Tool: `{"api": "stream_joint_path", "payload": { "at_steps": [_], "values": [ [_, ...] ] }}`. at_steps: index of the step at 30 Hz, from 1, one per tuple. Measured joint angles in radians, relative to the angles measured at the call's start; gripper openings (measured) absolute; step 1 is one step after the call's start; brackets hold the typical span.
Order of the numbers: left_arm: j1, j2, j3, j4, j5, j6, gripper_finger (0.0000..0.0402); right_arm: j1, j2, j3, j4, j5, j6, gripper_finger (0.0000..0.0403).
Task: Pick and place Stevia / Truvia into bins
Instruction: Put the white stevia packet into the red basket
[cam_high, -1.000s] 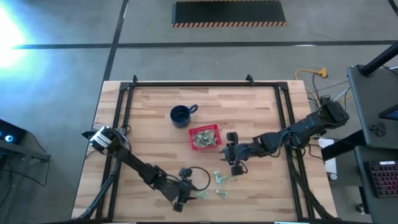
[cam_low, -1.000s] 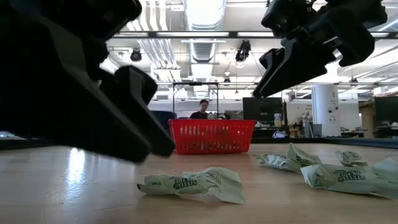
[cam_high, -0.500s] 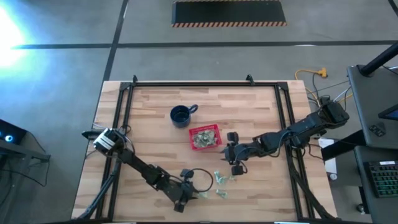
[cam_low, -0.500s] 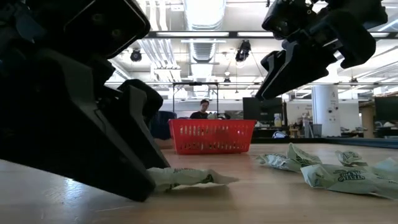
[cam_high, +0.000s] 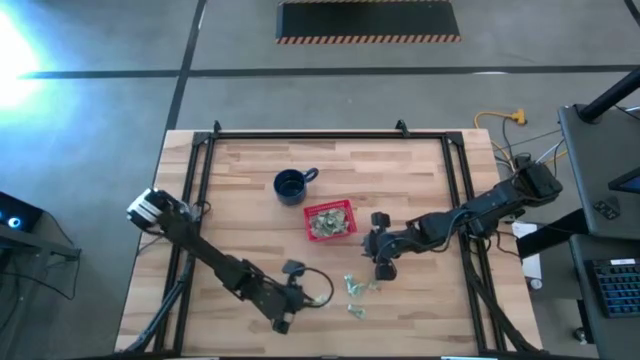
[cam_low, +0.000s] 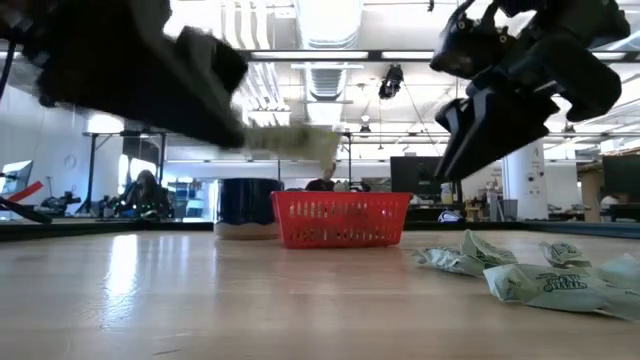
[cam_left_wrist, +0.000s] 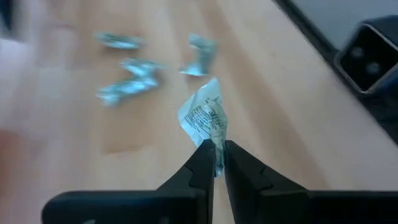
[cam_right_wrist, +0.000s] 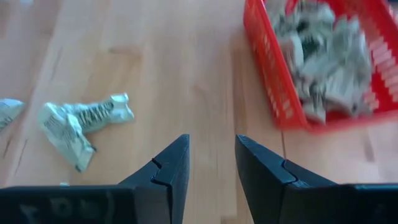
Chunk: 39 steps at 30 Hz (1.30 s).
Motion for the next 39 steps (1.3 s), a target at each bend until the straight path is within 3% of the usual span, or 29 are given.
{"api": "stream_joint_path", "payload": {
  "at_steps": [9,12,19,26,32,39],
  "values": [
    [0.051,-0.215,-0.008,-0.213,-0.33,0.213,0.0013,0.007,-0.008,-0.001,-0.064,0.0,0.078,0.0118],
    [0.116,-0.246,-0.015,-0.222,-0.372,0.268,0.0013,0.01,-0.008,-0.001,-0.06,0.0,0.076,0.0119],
    [0.3,-0.244,-0.052,-0.221,-0.365,0.291,0.0013,0.024,-0.008,-0.001,-0.049,0.0,0.075,0.0116],
    [0.44,-0.244,-0.078,-0.182,-0.151,0.287,0.0013,0.069,-0.008,-0.004,0.051,-0.049,0.05,0.0118],
    [0.489,-0.237,-0.079,-0.187,-0.081,0.264,0.0016,0.119,-0.008,-0.008,0.106,-0.072,0.048,0.0117],
    [0.488,-0.221,-0.079,-0.187,-0.078,0.267,0.0083,0.169,0.008,-0.035,0.214,-0.072,0.044,0.0118]
  ]
}}
